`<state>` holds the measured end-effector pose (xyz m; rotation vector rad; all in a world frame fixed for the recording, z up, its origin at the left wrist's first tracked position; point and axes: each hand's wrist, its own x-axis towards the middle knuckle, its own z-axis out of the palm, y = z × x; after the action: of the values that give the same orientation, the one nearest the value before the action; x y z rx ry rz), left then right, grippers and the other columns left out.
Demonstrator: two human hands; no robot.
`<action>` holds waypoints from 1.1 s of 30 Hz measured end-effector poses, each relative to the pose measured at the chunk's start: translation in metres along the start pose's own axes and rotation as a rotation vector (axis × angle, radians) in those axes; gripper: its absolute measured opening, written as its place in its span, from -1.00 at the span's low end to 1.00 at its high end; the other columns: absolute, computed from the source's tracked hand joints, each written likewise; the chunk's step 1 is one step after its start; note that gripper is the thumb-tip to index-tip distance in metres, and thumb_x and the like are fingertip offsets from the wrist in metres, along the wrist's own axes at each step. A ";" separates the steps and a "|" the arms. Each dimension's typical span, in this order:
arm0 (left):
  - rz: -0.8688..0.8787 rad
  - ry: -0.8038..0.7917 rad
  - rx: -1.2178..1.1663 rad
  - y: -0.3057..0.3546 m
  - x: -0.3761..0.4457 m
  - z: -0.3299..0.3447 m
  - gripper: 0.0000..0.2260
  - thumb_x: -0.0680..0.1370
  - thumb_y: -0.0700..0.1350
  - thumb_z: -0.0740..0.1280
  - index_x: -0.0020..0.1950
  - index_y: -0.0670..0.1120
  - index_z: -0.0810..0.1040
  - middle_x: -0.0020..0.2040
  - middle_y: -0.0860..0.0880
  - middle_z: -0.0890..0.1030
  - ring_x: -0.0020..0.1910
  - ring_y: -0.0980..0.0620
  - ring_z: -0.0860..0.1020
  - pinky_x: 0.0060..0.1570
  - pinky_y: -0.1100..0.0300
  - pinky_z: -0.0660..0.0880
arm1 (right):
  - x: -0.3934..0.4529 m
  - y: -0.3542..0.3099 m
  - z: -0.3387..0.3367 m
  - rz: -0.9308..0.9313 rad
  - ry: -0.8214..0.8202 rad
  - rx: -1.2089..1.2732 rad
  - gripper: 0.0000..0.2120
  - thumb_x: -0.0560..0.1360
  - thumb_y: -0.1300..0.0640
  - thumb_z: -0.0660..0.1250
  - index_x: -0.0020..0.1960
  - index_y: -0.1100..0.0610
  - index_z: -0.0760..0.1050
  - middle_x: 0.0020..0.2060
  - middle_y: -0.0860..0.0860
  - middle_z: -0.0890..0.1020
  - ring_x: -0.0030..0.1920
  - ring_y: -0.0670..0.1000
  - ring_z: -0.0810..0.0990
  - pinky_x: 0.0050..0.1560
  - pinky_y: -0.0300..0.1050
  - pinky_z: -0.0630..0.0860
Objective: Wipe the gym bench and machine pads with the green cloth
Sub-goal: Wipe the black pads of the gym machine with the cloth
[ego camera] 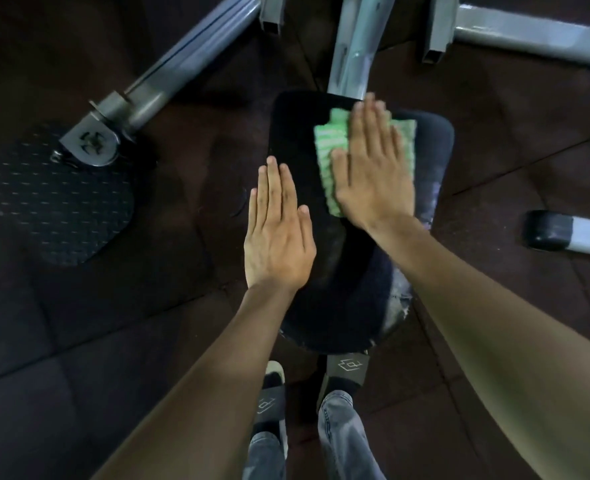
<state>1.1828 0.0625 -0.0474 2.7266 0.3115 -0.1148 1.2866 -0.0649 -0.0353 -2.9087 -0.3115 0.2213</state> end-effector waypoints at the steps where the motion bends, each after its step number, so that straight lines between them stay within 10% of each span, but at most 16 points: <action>1: -0.019 0.002 -0.002 0.000 -0.002 0.000 -0.45 0.72 0.00 -0.14 0.68 -0.18 -0.08 0.70 -0.12 -0.09 0.68 -0.04 -0.10 0.65 0.05 -0.10 | -0.010 -0.006 0.001 -0.116 -0.030 -0.015 -0.38 0.72 -0.08 -0.12 0.67 0.21 -0.10 0.68 0.13 -0.06 0.68 0.07 -0.11 0.67 0.08 -0.07; 5: -0.123 0.001 -0.041 0.006 -0.013 0.000 -0.44 0.74 0.02 -0.05 0.69 -0.17 -0.09 0.70 -0.11 -0.10 0.68 -0.07 -0.07 0.65 0.03 -0.03 | -0.078 0.027 0.000 -0.291 -0.129 -0.028 -0.40 0.74 -0.09 -0.10 0.69 0.14 -0.12 0.69 0.06 -0.09 0.68 0.01 -0.16 0.67 0.02 -0.14; 10: -0.168 -0.026 -0.055 0.011 -0.018 0.000 -0.42 0.72 0.02 -0.06 0.68 -0.18 -0.12 0.70 -0.12 -0.11 0.68 -0.07 -0.08 0.65 0.00 -0.01 | 0.006 0.026 -0.007 0.092 0.024 -0.007 -0.33 0.69 -0.14 -0.18 0.67 0.22 -0.08 0.68 0.15 -0.03 0.68 0.10 -0.07 0.66 0.15 -0.02; 15: -0.157 -0.035 -0.068 0.007 -0.016 0.003 -0.42 0.71 0.00 -0.05 0.68 -0.16 -0.14 0.70 -0.11 -0.13 0.68 -0.05 -0.11 0.65 0.03 -0.05 | 0.020 -0.021 0.003 -0.343 -0.064 -0.071 -0.17 0.65 -0.38 -0.14 0.68 0.21 -0.06 0.68 0.11 -0.02 0.68 0.06 -0.06 0.67 0.06 -0.08; 23: -0.175 -0.257 -0.046 0.006 -0.029 -0.055 -0.34 0.70 -0.05 0.06 0.66 -0.22 -0.23 0.68 -0.16 -0.25 0.67 -0.06 -0.22 0.65 0.03 -0.09 | -0.038 0.006 -0.014 -0.221 -0.116 0.464 -0.52 0.71 -0.04 0.15 0.54 0.19 0.36 0.54 0.07 0.42 0.57 0.09 0.34 0.55 -0.06 0.28; 26: -0.215 -0.322 -0.041 0.002 -0.035 -0.117 -0.39 0.71 -0.05 0.07 0.68 -0.18 -0.12 0.70 -0.14 -0.10 0.68 -0.05 -0.08 0.65 0.03 -0.01 | -0.054 -0.035 -0.071 -0.032 -0.131 0.639 -0.57 0.68 -0.01 0.21 0.47 0.18 0.44 0.23 0.06 0.65 0.12 0.01 0.61 0.08 -0.54 0.36; 33: -0.376 -0.243 -0.118 -0.031 -0.033 -0.335 -0.65 0.68 -0.03 0.17 0.44 -0.06 0.47 0.34 -0.07 0.56 0.28 -0.16 0.53 0.30 -0.05 0.43 | -0.065 -0.170 -0.241 -0.150 -0.251 0.750 -0.74 0.67 -0.01 0.25 0.30 0.06 0.50 -0.19 -0.16 0.62 -0.13 -0.27 0.61 -0.19 -0.46 0.41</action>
<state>1.1557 0.2146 0.2529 2.4739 0.7292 -0.5090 1.2324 0.0378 0.2439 -2.1101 -0.3820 0.5456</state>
